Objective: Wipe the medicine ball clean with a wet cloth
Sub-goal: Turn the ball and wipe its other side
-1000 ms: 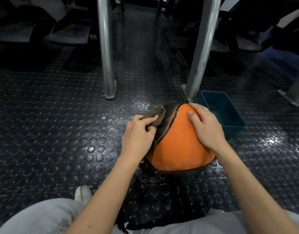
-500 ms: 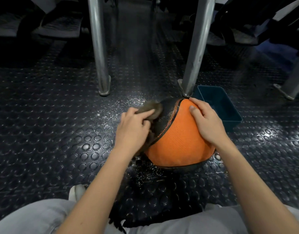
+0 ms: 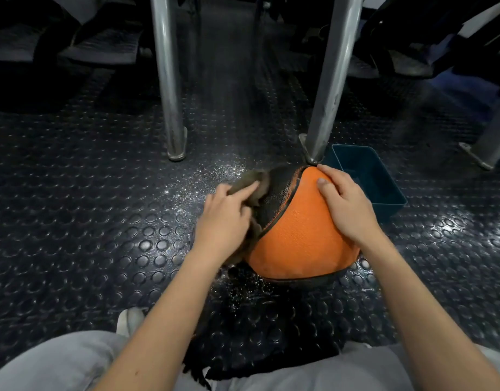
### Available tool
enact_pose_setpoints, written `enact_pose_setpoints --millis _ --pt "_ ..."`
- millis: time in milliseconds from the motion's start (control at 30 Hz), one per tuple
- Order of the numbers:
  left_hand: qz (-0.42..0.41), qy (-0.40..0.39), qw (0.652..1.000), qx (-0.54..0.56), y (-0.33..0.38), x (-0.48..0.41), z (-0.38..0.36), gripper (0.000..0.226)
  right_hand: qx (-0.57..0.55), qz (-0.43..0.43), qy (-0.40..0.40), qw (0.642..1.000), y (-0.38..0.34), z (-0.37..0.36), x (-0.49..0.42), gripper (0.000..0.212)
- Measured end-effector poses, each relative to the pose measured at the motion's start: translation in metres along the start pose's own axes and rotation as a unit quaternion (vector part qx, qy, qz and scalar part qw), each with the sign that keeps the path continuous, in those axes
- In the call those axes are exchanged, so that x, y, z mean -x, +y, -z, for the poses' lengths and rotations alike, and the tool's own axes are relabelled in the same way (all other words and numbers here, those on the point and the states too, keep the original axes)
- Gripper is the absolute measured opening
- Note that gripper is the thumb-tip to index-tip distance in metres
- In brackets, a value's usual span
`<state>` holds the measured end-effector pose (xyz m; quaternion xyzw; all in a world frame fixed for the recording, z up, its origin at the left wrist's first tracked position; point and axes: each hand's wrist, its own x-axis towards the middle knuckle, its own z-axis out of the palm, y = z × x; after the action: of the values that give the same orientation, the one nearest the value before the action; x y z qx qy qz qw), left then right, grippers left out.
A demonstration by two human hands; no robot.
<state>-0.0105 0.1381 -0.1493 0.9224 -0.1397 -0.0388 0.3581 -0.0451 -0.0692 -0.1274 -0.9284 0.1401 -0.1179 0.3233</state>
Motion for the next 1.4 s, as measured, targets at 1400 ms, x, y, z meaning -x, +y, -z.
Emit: enact_pose_setpoints --millis 1400 --pt "-0.118 0.084 0.985 0.095 0.030 0.008 0.011 0.043 0.016 0.036 0.006 0.999 -0.008 -0.006 0.003 0.047"
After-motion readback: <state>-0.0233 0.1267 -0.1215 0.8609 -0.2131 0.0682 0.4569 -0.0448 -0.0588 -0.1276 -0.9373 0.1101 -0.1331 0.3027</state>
